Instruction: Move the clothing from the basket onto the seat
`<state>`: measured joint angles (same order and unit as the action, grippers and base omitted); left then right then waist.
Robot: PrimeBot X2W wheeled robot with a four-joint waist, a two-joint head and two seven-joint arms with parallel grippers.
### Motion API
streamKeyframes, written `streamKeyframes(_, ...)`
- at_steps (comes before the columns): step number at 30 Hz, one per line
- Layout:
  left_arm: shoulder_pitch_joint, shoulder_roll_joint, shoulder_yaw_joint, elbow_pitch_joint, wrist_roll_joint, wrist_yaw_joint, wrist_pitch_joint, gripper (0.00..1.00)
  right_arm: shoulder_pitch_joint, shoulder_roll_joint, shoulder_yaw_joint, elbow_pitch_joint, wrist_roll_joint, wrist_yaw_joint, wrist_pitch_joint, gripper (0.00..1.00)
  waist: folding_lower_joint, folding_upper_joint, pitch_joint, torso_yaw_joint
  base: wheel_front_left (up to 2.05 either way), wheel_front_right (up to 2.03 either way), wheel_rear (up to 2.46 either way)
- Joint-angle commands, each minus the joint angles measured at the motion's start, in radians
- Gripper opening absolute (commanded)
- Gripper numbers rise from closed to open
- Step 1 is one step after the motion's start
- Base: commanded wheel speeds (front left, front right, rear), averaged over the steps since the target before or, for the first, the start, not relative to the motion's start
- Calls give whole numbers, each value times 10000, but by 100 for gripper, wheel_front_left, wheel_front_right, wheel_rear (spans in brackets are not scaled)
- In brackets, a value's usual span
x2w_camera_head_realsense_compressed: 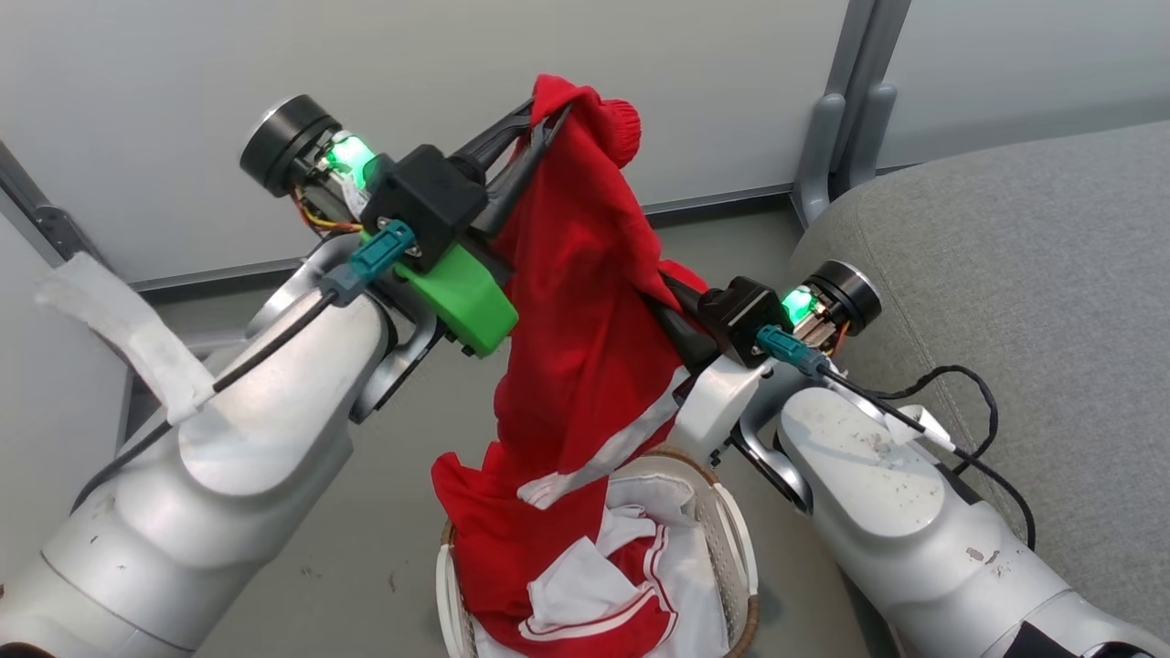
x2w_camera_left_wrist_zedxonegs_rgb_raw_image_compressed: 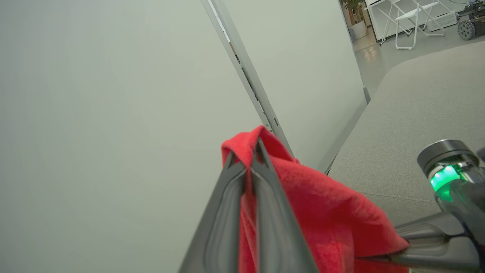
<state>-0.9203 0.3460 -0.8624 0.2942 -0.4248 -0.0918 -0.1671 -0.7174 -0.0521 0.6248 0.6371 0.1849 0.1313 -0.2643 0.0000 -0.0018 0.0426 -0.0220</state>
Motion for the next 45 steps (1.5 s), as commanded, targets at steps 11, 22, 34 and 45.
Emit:
streamKeyframes(11, 1826, -8, 834, 810, -1217, 566, -772, 100, 308, -145, -995, -423, -224, -10, -3, 0, 0, 18, 154, -44, 0, 0, 0)
streamKeyframes(22, 3850, -333, 1459, 1151, -1541, 722, -980, 100, 610, -372, -2129, -629, -546, -10, -3, 0, 0, 18, 235, -2, 0, 0, 0)
streamKeyframes(34, 5659, -1245, 2294, 1123, -810, 351, -975, 100, 1060, -515, -2665, -744, -764, -10, -3, 0, 0, 18, 193, 17, 0, 0, 0)
streamKeyframes(45, 5976, -1720, 2893, 990, -2, 34, -975, 100, 781, -744, -2793, -1012, -915, -12, -3, 0, 0, 18, 489, -1151, 0, 0, 0)
